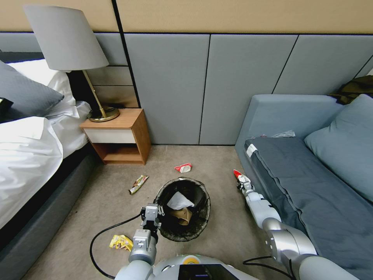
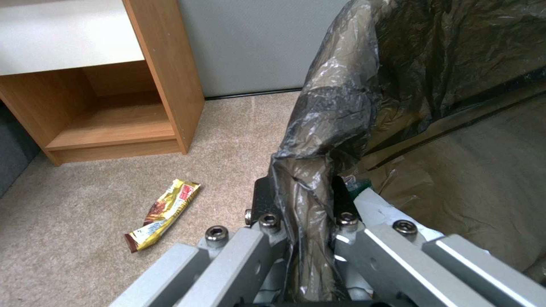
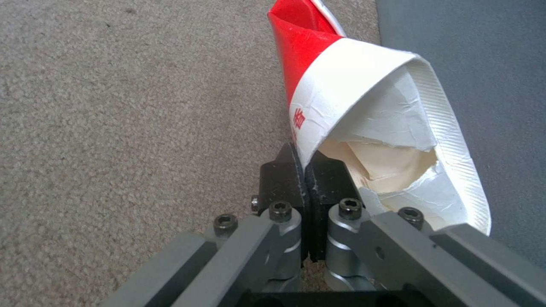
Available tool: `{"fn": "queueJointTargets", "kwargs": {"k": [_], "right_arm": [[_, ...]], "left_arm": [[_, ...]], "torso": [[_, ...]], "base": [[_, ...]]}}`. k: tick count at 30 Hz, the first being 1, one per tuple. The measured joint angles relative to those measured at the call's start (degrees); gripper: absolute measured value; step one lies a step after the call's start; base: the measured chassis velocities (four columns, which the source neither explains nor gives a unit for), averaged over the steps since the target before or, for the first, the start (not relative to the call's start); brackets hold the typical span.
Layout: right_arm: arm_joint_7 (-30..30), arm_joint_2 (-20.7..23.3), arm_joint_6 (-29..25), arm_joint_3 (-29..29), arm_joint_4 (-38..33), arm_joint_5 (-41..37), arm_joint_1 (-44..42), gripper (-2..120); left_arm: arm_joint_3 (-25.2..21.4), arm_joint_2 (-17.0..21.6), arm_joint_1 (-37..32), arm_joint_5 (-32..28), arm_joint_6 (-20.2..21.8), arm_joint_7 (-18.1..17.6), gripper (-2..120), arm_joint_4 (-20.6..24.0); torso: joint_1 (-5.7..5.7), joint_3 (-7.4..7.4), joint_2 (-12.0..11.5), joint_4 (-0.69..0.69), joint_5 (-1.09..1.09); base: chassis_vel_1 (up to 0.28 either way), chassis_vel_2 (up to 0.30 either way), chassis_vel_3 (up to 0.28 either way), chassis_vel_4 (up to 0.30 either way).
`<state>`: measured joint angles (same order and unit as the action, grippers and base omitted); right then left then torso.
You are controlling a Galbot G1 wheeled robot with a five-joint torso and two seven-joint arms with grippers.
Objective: Pick up the trash bin, then pick up the garbage from the floor and place it into the trash bin.
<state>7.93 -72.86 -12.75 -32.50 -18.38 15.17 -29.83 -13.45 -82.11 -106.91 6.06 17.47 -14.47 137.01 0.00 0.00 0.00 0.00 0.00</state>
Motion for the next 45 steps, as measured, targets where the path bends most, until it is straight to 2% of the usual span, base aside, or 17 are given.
{"fn": "queueJointTargets", "kwargs": {"k": [8,10,12,14,15,17,19,21,22,24,25,27,29,31,33,39,45], "right_arm": [[-0.98,-0.27,-4.73,0.08,-2.43,-1.2,-1.36,0],[-2.51,-0.8,-9.58,0.44,-6.98,-2.13,-3.44,0],[-2.87,-0.98,-10.42,0.54,-9.01,-2.53,-4.35,0],[-3.87,-1.54,-11.97,1.07,-17.77,-4.9,-8.53,0],[-3.87,-1.54,-11.97,1.07,-17.77,-4.9,-8.53,0],[-4.25,-1.81,-12.36,1.82,-30.98,-8.53,-15.36,0],[-4.23,-1.78,-12.13,2.05,-34.63,-9.64,-17.27,0],[-3.19,-1.36,-11.36,2.49,-47.75,-13.17,-23.57,0],[-3.19,-1.36,-11.36,2.49,-47.75,-13.17,-23.57,0],[0.26,-0.73,-11.55,2.52,-60.96,-16.63,-28.92,0],[2.87,-0.44,-12.08,2.55,-65.85,-18.42,-31.48,0],[3.58,-0.37,-12.26,2.55,-67.07,-18.92,-32.11,0],[10.61,0.48,-14.75,2.93,-77.54,-23.37,-38.08,0],[12.33,0.74,-15.11,3.17,-79.91,-24.39,-39.72,0],[15.81,1.81,-15.56,4.72,-87.39,-26.16,-45.62,0],[15.94,3.62,-15.6,8.86,-92.8,-26.39,-51.46,0],[14.75,7.89,-15.98,17.06,-95.51,-24.06,-56.59,0]], "left_arm": [[-0.06,-0.13,0.16,-0.08,-0.04,0.0,0,-0.16],[-0.1,-0.24,0.27,-0.11,-0.05,0.0,0,-0.55],[-0.1,-0.24,0.29,-0.13,-0.05,0.0,0,-0.65],[-0.18,-0.2,0.43,-0.26,-0.05,0.01,0,-0.8],[-0.18,-0.2,0.43,-0.26,-0.05,0.01,0,-0.8],[-0.39,-0.13,0.61,-0.51,0.02,0.01,0,-0.94],[-0.41,-0.14,0.62,-0.54,0.05,0.02,0,-1.0],[-0.39,-0.23,0.66,-0.56,0.08,0.02,0,-1.22],[-0.39,-0.23,0.66,-0.56,0.08,0.02,0,-1.22],[-0.18,-0.27,0.79,-0.57,0.11,0.05,0,-1.47],[-0.1,-0.23,0.9,-0.59,0.12,0.06,0,-1.6],[-0.08,-0.21,0.93,-0.59,0.13,0.05,0,-1.64],[0.08,0.13,1.15,-0.65,0.18,0.07,0,-1.81],[0.12,0.26,1.24,-0.75,0.19,0.09,0,-1.84],[0.16,0.46,1.69,-0.94,0.24,0.08,0,-1.92],[0.24,0.55,2.44,-1.31,0.33,0.1,0,-2.24],[0.3,0.7,3.26,-1.75,0.55,0.11,0,-2.38]], "torso": [[0.0,0.0,0.0,-0.02,0.0],[0.0,0.0,0.0,0.0,-0.01],[0.0,0.0,0.0,0.0,0.0],[0.0,0.0,0.0,0.01,-0.01],[0.0,0.0,0.0,0.01,-0.01],[0.0,0.0,0.0,0.0,0.0],[0.0,0.0,0.0,0.0,0.0],[0.0,0.0,0.0,-0.04,0.02],[0.0,0.0,0.0,-0.04,0.02],[0.0,-0.01,0.01,0.01,-0.07],[0.0,-0.01,0.01,0.01,-0.02],[0.0,-0.01,0.01,0.0,0.02],[0.0,-0.01,0.01,0.0,-0.06],[0.0,-0.01,0.01,-0.01,-0.03],[0.0,-0.01,0.01,-0.02,-0.04],[0.0,-0.01,0.01,0.0,-0.01],[0.0,0.0,0.01,0.0,0.01]], "base": [[0.0,0.0,0.0,0.0],[0.0,0.0,0.0,0.0],[0.0,0.0,0.0,0.0],[0.0,0.0,0.0,0.0],[0.0,0.0,0.0,0.0],[0.0,0.0,0.0,0.0],[0.0,0.0,0.0,0.0],[0.0,0.0,0.0,0.0],[0.0,0.0,0.0,0.0],[0.0,0.0,0.0,0.0],[0.0,0.0,0.0,0.0],[0.0,0.0,0.0,0.0],[0.0,0.0,0.0,0.0],[0.0,0.0,0.0,0.0],[0.0,0.0,0.0,0.0],[0.0,0.0,0.0,0.0],[0.0,0.0,0.0,0.0]]}}
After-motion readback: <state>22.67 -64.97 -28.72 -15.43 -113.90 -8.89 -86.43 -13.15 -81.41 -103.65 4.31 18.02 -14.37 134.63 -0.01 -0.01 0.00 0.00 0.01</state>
